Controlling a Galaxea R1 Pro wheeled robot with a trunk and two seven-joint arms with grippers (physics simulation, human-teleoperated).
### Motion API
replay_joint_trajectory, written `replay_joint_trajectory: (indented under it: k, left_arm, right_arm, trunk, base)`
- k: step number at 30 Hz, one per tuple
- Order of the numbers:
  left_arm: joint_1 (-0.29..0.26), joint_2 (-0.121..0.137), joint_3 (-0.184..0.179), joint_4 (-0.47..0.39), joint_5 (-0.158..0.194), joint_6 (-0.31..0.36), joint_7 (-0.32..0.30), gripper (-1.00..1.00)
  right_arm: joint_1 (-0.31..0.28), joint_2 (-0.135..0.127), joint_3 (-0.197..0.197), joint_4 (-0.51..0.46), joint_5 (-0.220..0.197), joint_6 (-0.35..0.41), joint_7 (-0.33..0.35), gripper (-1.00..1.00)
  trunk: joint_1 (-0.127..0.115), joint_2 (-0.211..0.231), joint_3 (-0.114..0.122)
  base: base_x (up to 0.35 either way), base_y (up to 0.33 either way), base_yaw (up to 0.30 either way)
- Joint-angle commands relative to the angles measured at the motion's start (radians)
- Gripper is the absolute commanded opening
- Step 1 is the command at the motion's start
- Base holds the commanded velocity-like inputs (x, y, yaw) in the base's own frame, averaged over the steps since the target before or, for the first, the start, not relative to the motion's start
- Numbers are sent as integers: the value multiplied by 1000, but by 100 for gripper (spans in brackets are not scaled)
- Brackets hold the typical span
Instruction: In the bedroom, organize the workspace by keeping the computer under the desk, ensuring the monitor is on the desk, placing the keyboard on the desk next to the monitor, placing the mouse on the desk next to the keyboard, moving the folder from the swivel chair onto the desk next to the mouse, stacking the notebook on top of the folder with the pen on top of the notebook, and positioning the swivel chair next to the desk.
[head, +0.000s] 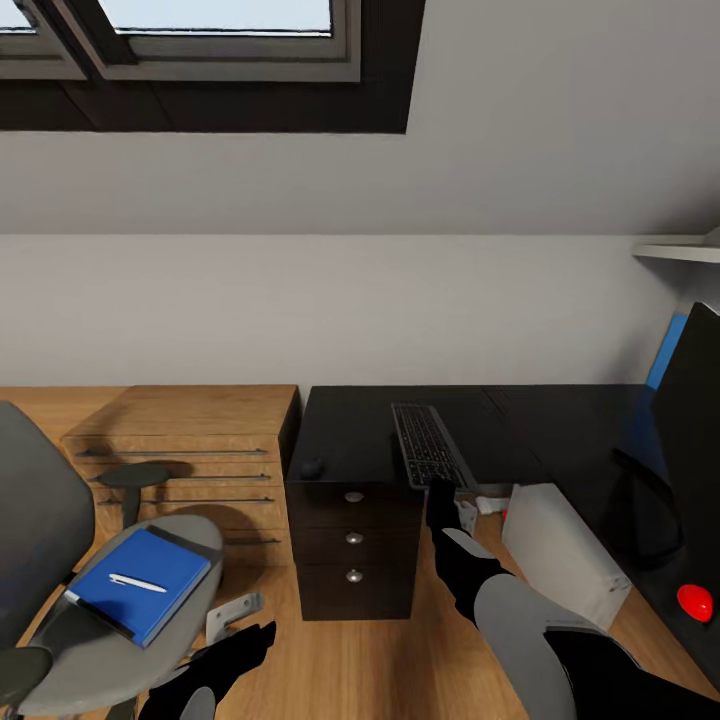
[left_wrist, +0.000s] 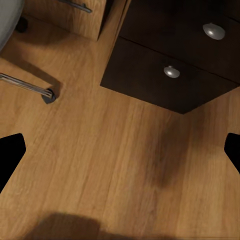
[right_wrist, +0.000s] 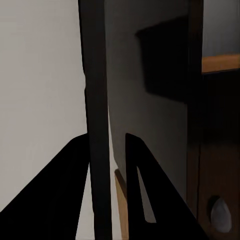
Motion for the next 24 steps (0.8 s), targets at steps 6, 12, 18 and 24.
replay_joint_trajectory:
  k: [6, 12, 18, 24]
  left_arm:
    - [-1, 2, -7, -3, 11, 2, 6, 100]
    - [-1, 3, -9, -14, 8, 1, 4, 100]
    - [1, 10, -7, -189, 1, 11, 4, 100]
    - [-15, 10, 0, -232, 0, 11, 7, 100]
  right_arm:
    - [-1, 1, -6, -1, -1, 1, 7, -100]
    - [-1, 1, -3, -2, 3, 1, 7, -100]
    - [-1, 1, -3, -1, 2, 1, 11, -100]
    - [-1, 1, -4, -2, 2, 1, 26, -100]
  trunk:
    - [0, -1, -1]
    - [0, -1, -1]
    - [0, -1, -1]
    - [0, -1, -1]
  base:
    - [-4, 0, 0]
    - [0, 0, 0]
    - [0, 0, 0]
    - [0, 0, 0]
